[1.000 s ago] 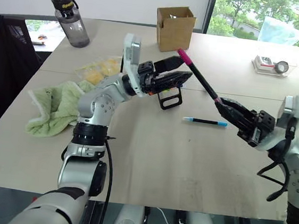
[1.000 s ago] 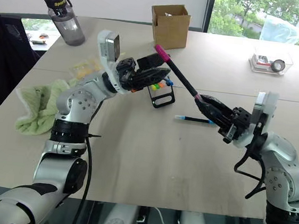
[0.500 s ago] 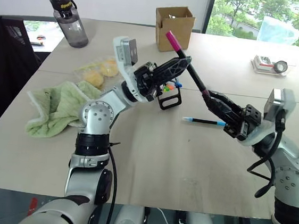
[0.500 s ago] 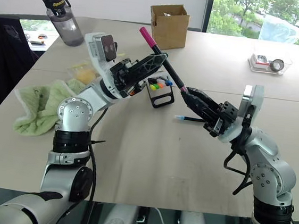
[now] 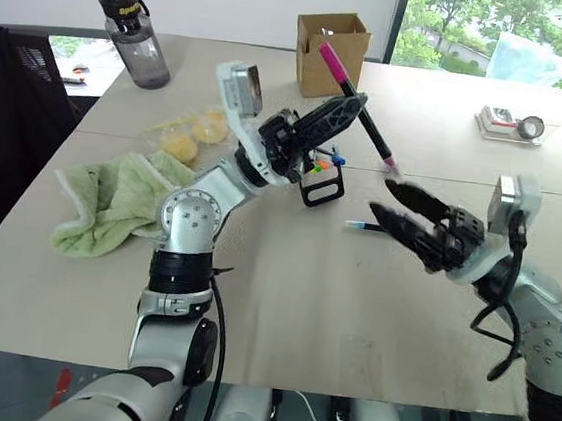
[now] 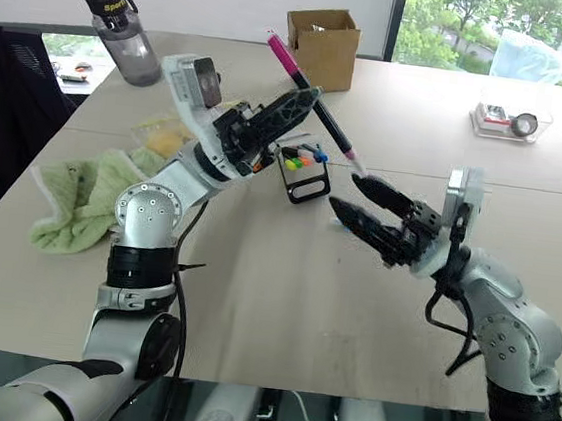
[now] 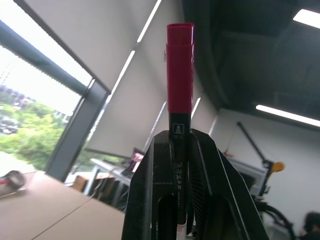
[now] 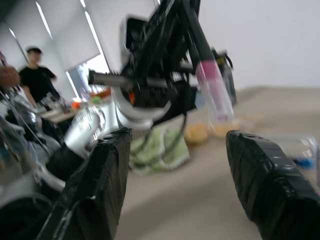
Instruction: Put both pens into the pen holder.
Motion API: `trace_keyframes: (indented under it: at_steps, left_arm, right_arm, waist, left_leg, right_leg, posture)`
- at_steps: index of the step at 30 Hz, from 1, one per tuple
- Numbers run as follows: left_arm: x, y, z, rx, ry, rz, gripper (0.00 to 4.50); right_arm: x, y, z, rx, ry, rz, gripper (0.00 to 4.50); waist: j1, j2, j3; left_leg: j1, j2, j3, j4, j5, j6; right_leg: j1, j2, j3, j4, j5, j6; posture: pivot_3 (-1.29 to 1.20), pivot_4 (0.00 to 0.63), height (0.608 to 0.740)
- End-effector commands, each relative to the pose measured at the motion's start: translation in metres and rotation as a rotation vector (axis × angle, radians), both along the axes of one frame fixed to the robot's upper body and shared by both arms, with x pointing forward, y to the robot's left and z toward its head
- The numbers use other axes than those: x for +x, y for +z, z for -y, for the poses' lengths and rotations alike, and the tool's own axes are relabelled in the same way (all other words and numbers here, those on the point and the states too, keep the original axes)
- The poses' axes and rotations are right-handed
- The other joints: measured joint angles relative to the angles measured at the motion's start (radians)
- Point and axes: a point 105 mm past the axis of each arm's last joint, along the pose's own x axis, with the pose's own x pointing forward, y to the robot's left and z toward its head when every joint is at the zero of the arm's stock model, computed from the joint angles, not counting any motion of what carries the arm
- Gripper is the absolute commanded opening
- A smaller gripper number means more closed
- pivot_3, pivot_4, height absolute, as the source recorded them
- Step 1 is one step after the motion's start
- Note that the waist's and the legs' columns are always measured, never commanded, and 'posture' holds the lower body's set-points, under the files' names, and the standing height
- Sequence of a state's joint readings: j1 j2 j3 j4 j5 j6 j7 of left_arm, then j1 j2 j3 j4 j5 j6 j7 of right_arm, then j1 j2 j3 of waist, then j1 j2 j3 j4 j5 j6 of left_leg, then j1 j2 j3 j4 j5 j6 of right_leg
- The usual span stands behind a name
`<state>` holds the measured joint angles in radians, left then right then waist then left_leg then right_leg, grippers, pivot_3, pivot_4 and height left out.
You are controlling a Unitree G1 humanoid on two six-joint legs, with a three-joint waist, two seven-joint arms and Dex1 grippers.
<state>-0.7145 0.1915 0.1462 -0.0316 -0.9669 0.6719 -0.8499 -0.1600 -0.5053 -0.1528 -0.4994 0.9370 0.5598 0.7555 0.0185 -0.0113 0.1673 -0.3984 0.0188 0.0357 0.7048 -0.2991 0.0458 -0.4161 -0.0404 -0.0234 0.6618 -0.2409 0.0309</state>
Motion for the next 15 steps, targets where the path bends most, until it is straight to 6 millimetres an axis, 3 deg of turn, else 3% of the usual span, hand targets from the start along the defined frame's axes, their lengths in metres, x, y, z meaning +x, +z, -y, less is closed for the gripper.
trace_keyframes:
  at_steps: [1,5,9,15]
  left_arm:
    - [0.001,0.016,0.005,0.071,0.127,0.138,0.0]
    - [0.027,0.019,-0.005,0.208,0.474,0.33,0.0]
    - [0.031,0.021,-0.01,0.322,0.692,0.589,0.0]
    - [0.026,-0.025,0.008,0.61,0.809,0.909,0.0]
  right_arm:
    - [0.001,-0.001,0.041,-0.099,-0.145,0.097,2.95]
    - [-0.011,-0.021,0.078,-0.247,-0.249,0.113,2.95]
    - [-0.022,-0.015,0.094,-0.205,-0.325,0.139,2.95]
    - [-0.035,-0.016,0.111,-0.268,-0.405,0.137,2.95]
  waist:
    - [-0.002,0.0,0.0]
    - [-0.002,0.0,0.0]
    - [-0.006,0.0,0.0]
    - [-0.002,0.001,-0.001]
  left_leg:
    - [0.0,0.0,0.0,0.0,0.0,0.001]
    - [0.001,-0.001,0.0,0.0,-0.001,0.001]
    - [0.003,-0.001,0.0,-0.001,-0.002,0.003]
    - [0.005,0.0,0.001,-0.002,-0.003,0.005]
  right_leg:
    - [0.0,0.0,0.0,0.0,0.0,0.0]
    - [0.001,-0.001,0.001,0.0,0.0,0.0]
    - [0.001,0.001,0.003,0.0,0.0,0.0]
    - [0.002,0.001,0.006,0.0,0.0,0.0]
  posture:
    - [0.0,0.15,0.736]
    - [0.0,0.15,0.736]
    - [0.0,0.15,0.736]
    - [0.0,0.15,0.736]
